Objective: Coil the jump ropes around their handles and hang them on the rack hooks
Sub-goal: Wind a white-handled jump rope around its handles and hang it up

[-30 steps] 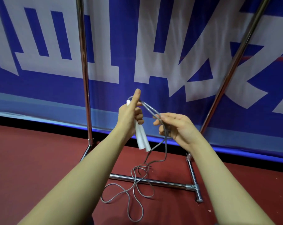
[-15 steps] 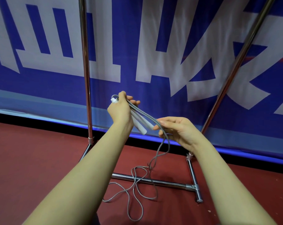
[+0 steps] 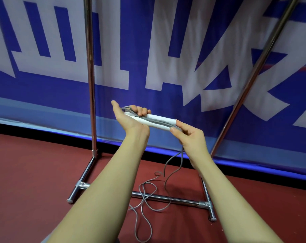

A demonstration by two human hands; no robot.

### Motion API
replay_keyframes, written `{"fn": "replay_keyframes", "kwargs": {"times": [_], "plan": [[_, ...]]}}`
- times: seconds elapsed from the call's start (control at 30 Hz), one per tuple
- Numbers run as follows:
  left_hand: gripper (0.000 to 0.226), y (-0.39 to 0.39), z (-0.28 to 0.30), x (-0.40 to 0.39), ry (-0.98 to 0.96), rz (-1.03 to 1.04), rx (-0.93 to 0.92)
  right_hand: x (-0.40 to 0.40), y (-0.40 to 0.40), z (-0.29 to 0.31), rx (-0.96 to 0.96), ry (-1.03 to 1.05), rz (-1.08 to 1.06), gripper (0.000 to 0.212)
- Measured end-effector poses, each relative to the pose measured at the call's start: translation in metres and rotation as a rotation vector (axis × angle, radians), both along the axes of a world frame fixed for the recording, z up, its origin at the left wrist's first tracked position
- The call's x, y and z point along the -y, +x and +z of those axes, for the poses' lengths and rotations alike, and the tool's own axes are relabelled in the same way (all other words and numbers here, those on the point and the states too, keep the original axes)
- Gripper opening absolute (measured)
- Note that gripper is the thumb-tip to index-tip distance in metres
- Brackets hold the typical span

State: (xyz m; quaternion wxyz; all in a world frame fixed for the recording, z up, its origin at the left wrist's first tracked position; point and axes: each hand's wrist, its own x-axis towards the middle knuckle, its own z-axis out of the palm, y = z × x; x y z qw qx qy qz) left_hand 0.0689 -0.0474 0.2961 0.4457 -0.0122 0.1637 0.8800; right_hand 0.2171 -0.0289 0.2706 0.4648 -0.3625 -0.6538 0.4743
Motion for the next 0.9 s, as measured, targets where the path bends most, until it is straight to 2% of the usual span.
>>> {"fn": "replay_keyframes", "kwargs": {"times": [0.1, 0.23, 0.43, 0.67, 0.9], "plan": [[0.059, 0.000, -0.003, -0.002, 0.058, -0.073, 0.015, 0.000, -0.003, -0.002, -0.058, 0.028, -0.053, 0.047], [0.042, 0.003, -0.002, -0.004, 0.094, -0.153, 0.033, -0.006, -0.003, -0.004, -0.094, 0.021, -0.106, 0.049], [0.026, 0.001, -0.002, -0.006, 0.102, -0.084, 0.159, -0.007, -0.004, -0.006, -0.039, 0.073, -0.083, 0.048], [0.033, 0.000, -0.001, -0.005, 0.110, -0.125, 0.137, -0.011, 0.000, -0.004, -0.017, 0.049, -0.056, 0.046], [0.042, 0.003, -0.006, -0.005, 0.171, -0.152, 0.156, -0.013, 0.003, -0.004, -0.047, 0.017, -0.055, 0.034]]}}
